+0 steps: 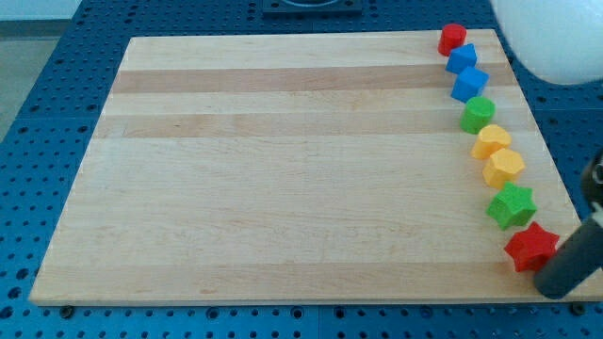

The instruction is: Move the red star towards the green star

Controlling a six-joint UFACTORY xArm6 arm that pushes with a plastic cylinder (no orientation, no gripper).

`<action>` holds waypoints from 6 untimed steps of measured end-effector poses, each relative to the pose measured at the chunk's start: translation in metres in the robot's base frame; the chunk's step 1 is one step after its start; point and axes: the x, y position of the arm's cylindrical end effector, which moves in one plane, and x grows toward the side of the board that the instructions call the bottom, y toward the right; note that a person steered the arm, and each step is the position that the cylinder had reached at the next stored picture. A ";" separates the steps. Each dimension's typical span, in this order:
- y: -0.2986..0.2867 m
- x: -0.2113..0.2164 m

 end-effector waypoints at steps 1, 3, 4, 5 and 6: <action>0.016 0.000; -0.030 -0.019; -0.052 -0.029; -0.052 -0.030; -0.028 -0.021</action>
